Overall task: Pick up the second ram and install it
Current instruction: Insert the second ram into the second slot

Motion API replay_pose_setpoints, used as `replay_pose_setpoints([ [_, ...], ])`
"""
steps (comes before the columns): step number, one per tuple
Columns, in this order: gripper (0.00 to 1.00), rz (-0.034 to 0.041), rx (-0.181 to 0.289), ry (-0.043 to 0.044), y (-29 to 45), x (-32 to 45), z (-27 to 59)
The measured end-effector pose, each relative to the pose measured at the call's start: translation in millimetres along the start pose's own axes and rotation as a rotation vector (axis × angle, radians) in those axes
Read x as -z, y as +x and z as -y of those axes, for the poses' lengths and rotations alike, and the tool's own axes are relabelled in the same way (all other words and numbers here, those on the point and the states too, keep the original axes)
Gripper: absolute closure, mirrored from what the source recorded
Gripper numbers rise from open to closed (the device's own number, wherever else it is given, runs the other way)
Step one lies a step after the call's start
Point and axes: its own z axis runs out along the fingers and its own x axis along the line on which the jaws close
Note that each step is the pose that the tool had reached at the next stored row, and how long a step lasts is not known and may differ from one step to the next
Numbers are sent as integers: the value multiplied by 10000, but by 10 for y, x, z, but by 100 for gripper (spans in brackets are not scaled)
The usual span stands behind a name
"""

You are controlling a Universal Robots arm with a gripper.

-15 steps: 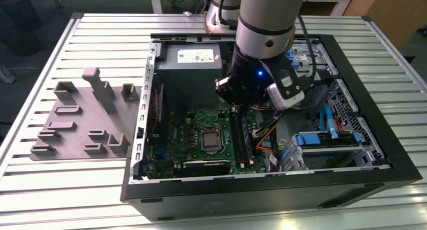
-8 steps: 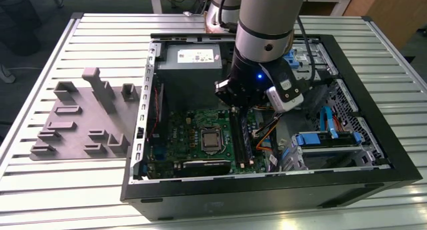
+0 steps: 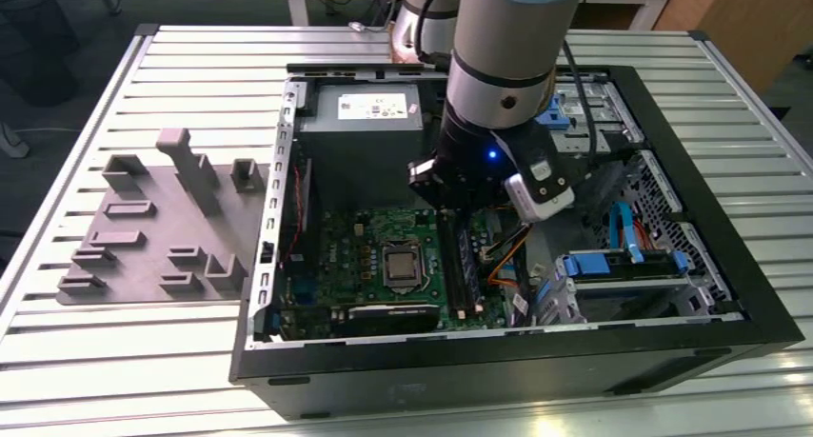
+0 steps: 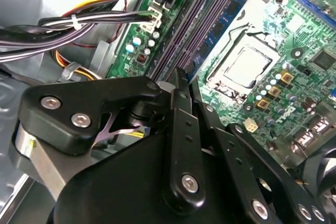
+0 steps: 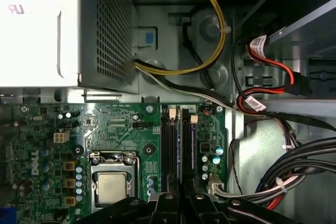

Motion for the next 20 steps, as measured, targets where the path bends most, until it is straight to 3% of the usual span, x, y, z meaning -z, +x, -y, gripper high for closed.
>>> replay_pose_setpoints([
  [5, 86, 0, 0, -24, -1, -32, 26],
  [9, 86, -2, -1, -116, -1, -44, 55],
  [20, 86, -3, -24, -122, 8, -167, 82],
])
